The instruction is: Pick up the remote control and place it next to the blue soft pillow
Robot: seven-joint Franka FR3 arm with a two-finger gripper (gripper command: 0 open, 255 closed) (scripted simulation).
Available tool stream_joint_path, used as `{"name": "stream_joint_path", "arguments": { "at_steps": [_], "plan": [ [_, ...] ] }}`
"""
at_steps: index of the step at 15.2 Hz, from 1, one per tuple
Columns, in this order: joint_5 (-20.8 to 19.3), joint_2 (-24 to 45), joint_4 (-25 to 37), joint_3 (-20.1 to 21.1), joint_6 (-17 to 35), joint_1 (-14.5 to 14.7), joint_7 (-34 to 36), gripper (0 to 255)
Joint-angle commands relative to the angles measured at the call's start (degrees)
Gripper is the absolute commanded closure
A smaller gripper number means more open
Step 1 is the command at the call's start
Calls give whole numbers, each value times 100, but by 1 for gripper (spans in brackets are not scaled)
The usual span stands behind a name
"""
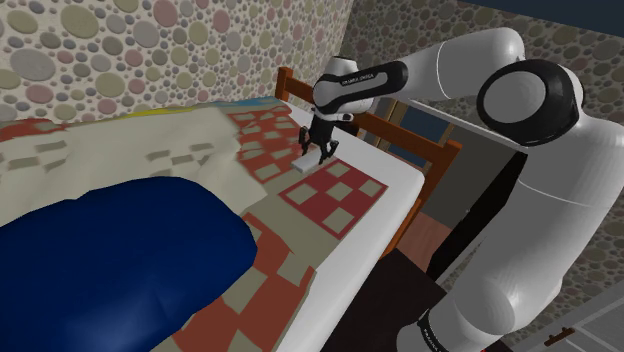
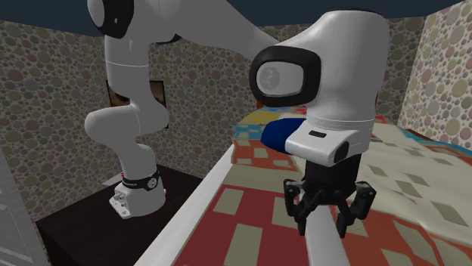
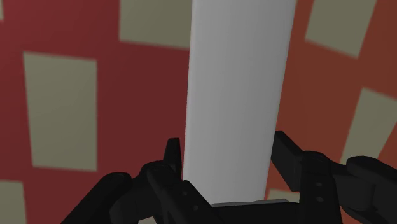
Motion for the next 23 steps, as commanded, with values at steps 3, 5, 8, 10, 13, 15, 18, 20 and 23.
{"name": "stream_joint_path", "arguments": {
  "at_steps": [3,5,8,10,13,15,18,20,23],
  "plan": [
    [15,-110,170,1,-281,-8,-14,255],
    [21,-165,255,3,-420,-10,-17,255],
    [30,-238,393,5,-631,-11,-20,255],
    [35,-282,492,6,-773,-12,-22,255],
    [41,-338,650,8,-988,-14,-24,255],
    [45,-371,763,9,-1133,-14,-25,255],
    [49,-410,943,10,-1352,-15,-25,255],
    [51,-430,1071,10,-1500,-15,-25,255],
    [53,-452,1274,11,-1724,-14,-24,255]
  ]
}}
